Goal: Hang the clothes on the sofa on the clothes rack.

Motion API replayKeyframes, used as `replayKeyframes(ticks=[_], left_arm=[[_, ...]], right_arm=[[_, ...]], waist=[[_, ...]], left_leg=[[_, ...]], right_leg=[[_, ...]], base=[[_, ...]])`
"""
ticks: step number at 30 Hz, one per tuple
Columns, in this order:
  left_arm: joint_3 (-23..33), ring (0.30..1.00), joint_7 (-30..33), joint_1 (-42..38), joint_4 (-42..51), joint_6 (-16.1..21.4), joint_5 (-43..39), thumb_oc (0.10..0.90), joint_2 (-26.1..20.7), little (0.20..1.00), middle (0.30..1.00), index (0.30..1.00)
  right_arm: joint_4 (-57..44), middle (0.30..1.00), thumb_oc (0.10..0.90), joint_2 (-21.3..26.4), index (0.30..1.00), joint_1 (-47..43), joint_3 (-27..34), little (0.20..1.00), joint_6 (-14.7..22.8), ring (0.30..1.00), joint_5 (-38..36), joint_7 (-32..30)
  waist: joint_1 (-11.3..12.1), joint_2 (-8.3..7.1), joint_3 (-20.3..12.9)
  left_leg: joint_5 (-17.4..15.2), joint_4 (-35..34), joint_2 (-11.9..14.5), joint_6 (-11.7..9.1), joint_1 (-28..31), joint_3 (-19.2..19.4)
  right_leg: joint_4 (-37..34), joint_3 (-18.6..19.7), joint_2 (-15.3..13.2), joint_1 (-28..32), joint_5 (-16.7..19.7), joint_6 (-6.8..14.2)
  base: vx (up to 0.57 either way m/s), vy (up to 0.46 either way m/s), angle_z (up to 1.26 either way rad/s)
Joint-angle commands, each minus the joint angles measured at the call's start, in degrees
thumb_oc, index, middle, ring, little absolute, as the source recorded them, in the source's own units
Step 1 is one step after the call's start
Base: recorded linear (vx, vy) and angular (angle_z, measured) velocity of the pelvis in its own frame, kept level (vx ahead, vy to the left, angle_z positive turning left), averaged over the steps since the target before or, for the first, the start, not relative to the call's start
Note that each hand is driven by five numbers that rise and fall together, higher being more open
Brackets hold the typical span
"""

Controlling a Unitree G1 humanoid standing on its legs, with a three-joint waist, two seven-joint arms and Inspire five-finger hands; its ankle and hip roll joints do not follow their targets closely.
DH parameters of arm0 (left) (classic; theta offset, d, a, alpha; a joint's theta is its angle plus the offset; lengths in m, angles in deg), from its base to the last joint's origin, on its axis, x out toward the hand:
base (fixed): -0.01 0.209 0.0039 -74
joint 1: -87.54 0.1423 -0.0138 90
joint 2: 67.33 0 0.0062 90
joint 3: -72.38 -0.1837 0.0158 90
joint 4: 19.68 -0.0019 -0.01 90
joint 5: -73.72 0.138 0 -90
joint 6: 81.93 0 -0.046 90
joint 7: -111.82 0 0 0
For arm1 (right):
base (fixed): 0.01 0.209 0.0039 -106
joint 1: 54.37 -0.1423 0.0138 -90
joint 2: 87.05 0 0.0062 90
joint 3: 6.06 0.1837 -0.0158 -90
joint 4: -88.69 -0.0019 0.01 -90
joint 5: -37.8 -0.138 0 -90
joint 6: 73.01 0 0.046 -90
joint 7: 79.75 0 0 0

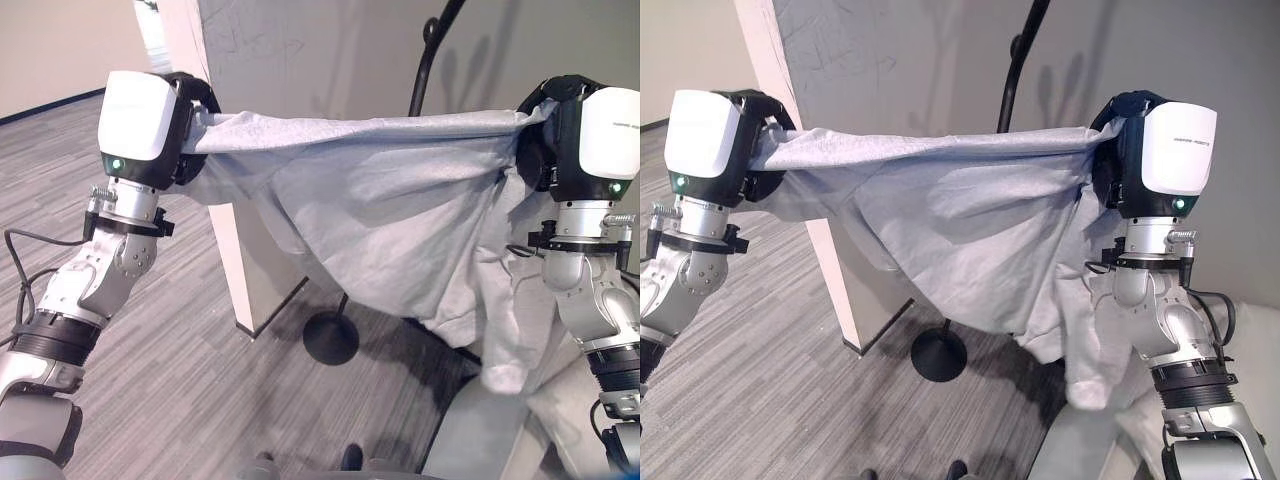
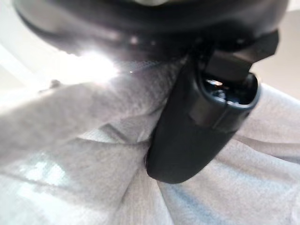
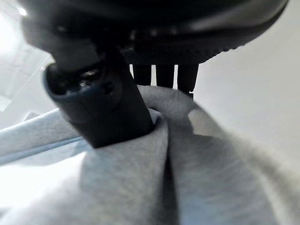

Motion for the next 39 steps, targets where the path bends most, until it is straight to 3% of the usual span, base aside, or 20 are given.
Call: replayKeyframes(ticks=[1,2,3,5,6,8,9,10,12,19,30,35,39], left_arm=[[5.7,0.300,3.0,-3.7,-2.3,-1.0,-3.9,0.400,0.9,0.300,0.300,0.300],[5.8,0.300,3.0,-3.2,-2.2,-1.2,-3.8,0.400,1.7,0.300,0.300,0.300],[5.9,0.300,2.9,-3.2,-2.1,-1.2,-3.7,0.400,1.8,0.300,0.300,0.300],[6.4,0.300,2.5,-2.9,-0.8,-1.2,-1.0,0.400,1.8,0.300,0.300,0.300],[5.9,0.300,2.6,-3.3,-0.7,-1.1,-0.3,0.400,1.2,0.300,0.300,0.300],[3.9,0.300,3.3,-5.4,-1.0,-1.3,0.7,0.400,-0.3,0.300,0.300,0.300],[3.2,0.300,3.8,-6.6,-2.4,-2.4,0.6,0.400,-0.7,0.300,0.300,0.300],[3.1,0.300,3.9,-6.8,-2.6,-2.5,0.6,0.400,-0.6,0.300,0.300,0.300],[-0.3,0.300,5.6,-11.5,-7.0,-3.5,-0.7,0.400,0.0,0.300,0.300,0.300],[-3.9,0.300,7.4,-18.6,-15.5,-6.3,-2.5,0.400,-0.8,0.300,0.300,0.300],[-4.4,0.300,9.0,-23.2,-25.6,-9.2,-8.2,0.400,-0.8,0.300,0.300,0.300],[1.2,0.300,5.8,-11.3,-23.2,-6.0,-12.0,0.400,2.7,0.300,0.300,0.300],[8.4,0.300,2.7,2.9,-17.1,-3.1,-16.1,0.400,9.8,0.300,0.300,0.300]], right_arm=[[2.2,0.300,0.400,4.5,0.300,-8.3,4.8,0.300,-2.7,0.300,-2.3,-5.6],[2.0,0.300,0.400,4.3,0.300,-8.2,5.3,0.300,-3.2,0.300,-2.1,-5.5],[1.9,0.300,0.400,4.4,0.300,-8.1,5.4,0.300,-3.3,0.300,-2.1,-5.5],[0.4,0.300,0.400,3.9,0.300,-7.2,8.0,0.300,-3.9,0.300,-0.8,-6.1],[1.1,0.300,0.400,3.8,0.300,-7.8,8.1,0.300,-4.2,0.300,-0.8,-7.1],[3.8,0.300,0.400,4.5,0.300,-9.9,6.3,0.300,-4.6,0.300,-0.4,-8.6],[5.8,0.300,0.400,5.2,0.300,-11.7,5.0,0.300,-4.8,0.300,-1.3,-8.1],[6.1,0.300,0.400,5.3,0.300,-12.1,4.6,0.300,-4.8,0.300,-1.4,-8.2],[9.3,0.300,0.400,5.0,0.300,-13.7,2.1,0.300,-5.3,0.300,-3.0,-8.1],[18.0,0.300,0.400,4.8,0.300,-17.3,-2.5,0.300,-7.4,0.300,-5.5,-7.3],[29.0,0.300,0.400,6.9,0.300,-22.2,-9.1,0.300,-7.8,0.300,-10.0,-4.8],[28.2,0.300,0.400,4.9,0.300,-13.3,-5.9,0.300,-7.7,0.300,-9.3,-1.8],[20.3,0.300,0.400,0.1,0.300,-1.7,-2.6,0.300,-8.3,0.300,-4.4,3.0]], waist=[[1.3,-0.44,-3.2],[1.5,0.00,-2.8],[1.4,-0.04,-2.9],[2.1,0.97,-3.3],[2.8,1.57,-3.4],[4.3,2.41,-3.2],[4.5,2.95,-4.6],[4.5,3.15,-4.5],[2.3,4.47,-6.6],[1.0,3.02,-10.3],[0.7,2.54,-10.6],[0.9,1.82,-9.9],[1.1,1.24,-9.6]], left_leg=[[7.2,23.0,0.9,1.9,-6.1,-4.7],[4.6,22.3,0.1,2.1,-8.7,-4.5],[4.8,22.5,-0.1,2.3,-9.1,-4.5],[-0.4,9.9,-3.4,3.0,-10.5,-4.1],[0.7,3.8,-5.0,2.8,-11.1,-5.0],[7.4,-9.8,-7.5,2.4,-13.1,-7.7],[8.2,-17.9,-6.8,2.0,-9.2,-9.4],[9.2,-19.3,-6.6,2.0,-8.6,-9.3],[12.6,-21.1,-5.4,1.7,-3.9,-9.8],[10.1,-21.4,-6.6,3.4,1.1,-6.9],[7.1,-21.4,-6.8,5.0,5.1,-2.4],[7.1,-21.4,-6.7,5.4,5.0,-2.3],[6.7,-21.4,-6.6,5.7,5.0,-2.6]], right_leg=[[-2.5,0.5,-2.9,-0.3,1.6,3.7],[-2.7,0.6,-2.5,0.7,0.6,3.6],[-2.7,0.5,-2.7,0.5,0.8,3.6],[-2.9,1.5,-3.1,1.2,-0.6,4.5],[-3.1,1.9,-2.6,1.8,-1.0,4.8],[-3.2,3.2,-1.5,3.2,-2.0,5.0],[-3.2,3.7,-1.2,3.5,-2.9,5.3],[-3.2,3.7,-1.1,3.5,-2.6,5.3],[-3.2,3.8,-1.1,4.4,-3.5,5.4],[-1.7,5.8,-4.5,4.9,-4.0,7.1],[0.8,8.8,-6.5,4.2,-3.7,8.9],[0.8,8.1,-6.6,3.7,-3.2,8.9],[0.5,8.1,-6.5,3.4,-3.2,8.7]], base=[[0.11,-0.023,0.09],[0.08,0.010,0.03],[0.23,0.135,0.07],[0.27,0.223,0.12],[0.25,0.206,-0.07],[0.22,0.165,-0.11],[0.13,0.079,-0.49],[0.13,0.087,-0.79],[0.19,0.238,-0.76],[0.16,0.169,-0.36],[0.06,0.099,-0.24],[0.01,0.033,-0.12],[0.00,-0.001,-0.19]])
